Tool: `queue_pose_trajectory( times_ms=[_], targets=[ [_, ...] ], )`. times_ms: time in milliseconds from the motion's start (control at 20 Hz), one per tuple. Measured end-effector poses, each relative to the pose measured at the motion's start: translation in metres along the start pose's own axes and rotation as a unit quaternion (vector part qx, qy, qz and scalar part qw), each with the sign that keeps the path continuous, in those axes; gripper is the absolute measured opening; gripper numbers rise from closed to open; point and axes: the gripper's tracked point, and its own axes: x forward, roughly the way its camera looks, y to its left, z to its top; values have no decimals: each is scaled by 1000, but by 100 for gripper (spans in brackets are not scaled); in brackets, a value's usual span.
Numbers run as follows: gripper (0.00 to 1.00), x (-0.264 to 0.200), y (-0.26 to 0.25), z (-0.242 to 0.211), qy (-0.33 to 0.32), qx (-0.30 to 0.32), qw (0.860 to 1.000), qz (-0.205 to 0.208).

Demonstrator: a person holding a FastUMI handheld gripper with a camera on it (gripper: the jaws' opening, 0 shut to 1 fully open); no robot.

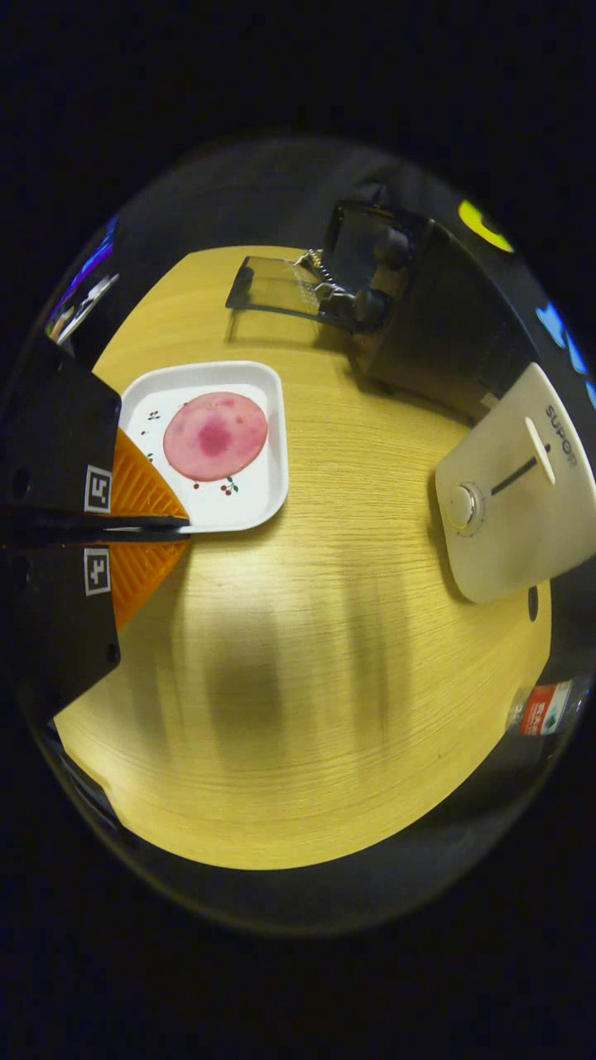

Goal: Open the toaster oven, put the food inside, and close the toaster oven door.

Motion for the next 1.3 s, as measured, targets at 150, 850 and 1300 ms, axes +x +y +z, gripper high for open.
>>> queue_pose_trajectory(
  times_ms=[150,850,1300],
  targets=[
    [2,-13,21,-9,-18,51,998,41],
    [2,-85,140,-38,-109,114,974,164],
    [2,-80,218,-67,-131,145,959,205]
  ],
)
